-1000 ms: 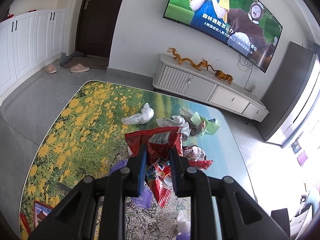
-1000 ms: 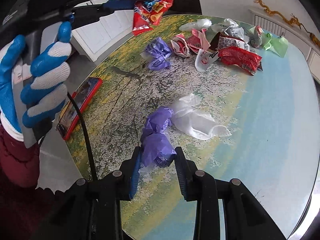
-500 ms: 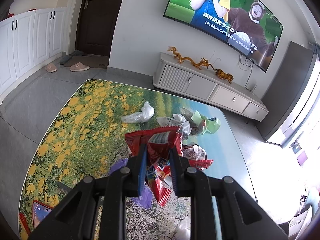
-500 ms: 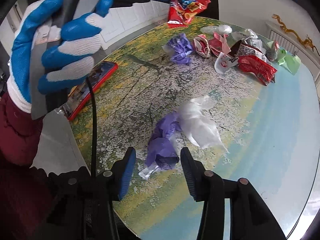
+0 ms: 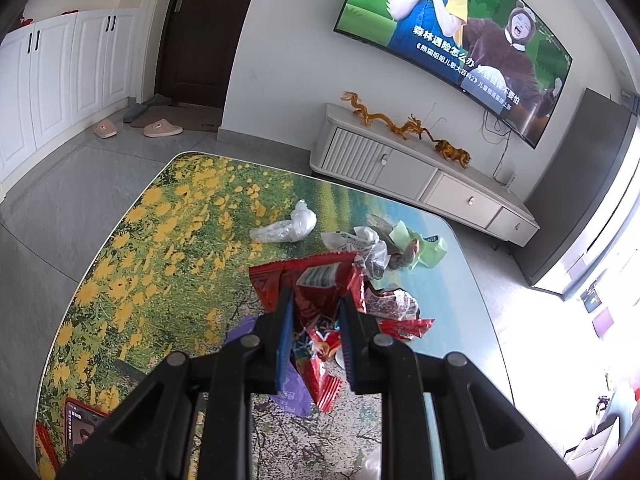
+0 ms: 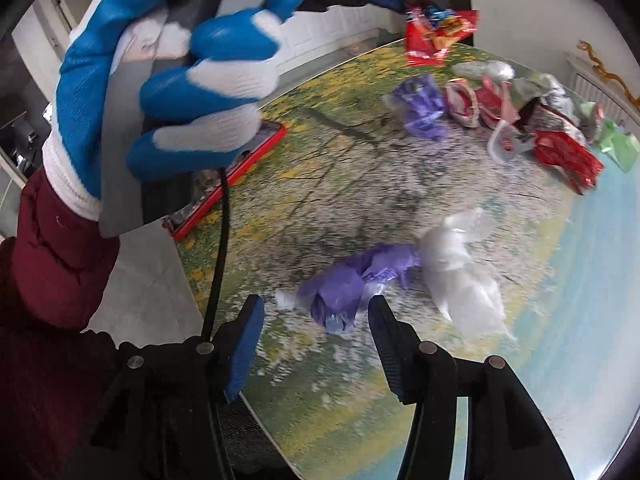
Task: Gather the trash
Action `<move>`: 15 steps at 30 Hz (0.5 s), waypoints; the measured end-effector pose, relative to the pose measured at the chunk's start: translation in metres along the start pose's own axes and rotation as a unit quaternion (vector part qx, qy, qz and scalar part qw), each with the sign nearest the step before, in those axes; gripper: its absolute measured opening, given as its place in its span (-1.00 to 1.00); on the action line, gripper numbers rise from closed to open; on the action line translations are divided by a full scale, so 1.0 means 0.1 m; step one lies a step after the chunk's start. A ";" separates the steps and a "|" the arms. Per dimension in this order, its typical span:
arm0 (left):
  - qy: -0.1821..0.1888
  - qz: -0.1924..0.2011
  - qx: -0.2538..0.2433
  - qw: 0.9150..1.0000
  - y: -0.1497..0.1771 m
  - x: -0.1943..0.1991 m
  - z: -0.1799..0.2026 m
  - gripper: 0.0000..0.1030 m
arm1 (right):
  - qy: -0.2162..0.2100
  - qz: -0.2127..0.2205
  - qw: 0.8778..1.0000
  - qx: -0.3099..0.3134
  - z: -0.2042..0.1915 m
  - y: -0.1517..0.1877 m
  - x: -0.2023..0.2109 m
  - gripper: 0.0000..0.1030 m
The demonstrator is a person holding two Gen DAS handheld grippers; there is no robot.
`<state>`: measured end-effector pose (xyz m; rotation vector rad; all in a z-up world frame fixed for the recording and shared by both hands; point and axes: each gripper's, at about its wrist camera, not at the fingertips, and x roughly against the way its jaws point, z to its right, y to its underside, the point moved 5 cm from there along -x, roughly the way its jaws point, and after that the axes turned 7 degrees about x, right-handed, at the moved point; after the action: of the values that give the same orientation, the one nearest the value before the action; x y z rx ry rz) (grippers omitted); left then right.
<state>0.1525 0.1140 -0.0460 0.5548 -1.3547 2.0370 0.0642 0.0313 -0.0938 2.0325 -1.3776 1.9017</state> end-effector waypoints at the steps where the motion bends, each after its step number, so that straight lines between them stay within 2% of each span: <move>1: -0.001 0.000 0.000 1.000 0.00 0.00 -0.01 -0.61 | -0.002 -0.001 1.000 0.001 -0.02 -0.01 -0.03 0.00; 8: -0.002 0.000 0.008 1.000 -0.01 0.00 -0.09 -0.61 | 0.001 0.016 1.000 -0.009 0.03 -0.12 -0.02 0.00; 9: -0.002 0.000 0.008 1.000 -0.02 0.00 -0.10 -0.61 | 0.007 0.018 1.000 -0.010 0.06 -0.13 -0.01 0.00; 12: -0.003 0.000 0.011 1.000 -0.02 0.00 -0.14 -0.61 | 0.048 0.017 0.998 -0.039 0.30 -0.12 0.00 0.23; 15: -0.004 -0.001 0.013 1.000 -0.02 -0.02 -0.16 -0.61 | 0.066 0.026 0.995 -0.071 0.47 -0.08 0.04 0.25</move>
<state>0.1549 0.1291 -0.0520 0.5758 -1.3332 2.0565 0.1055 0.0075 -0.0979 1.7905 -1.4997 1.8604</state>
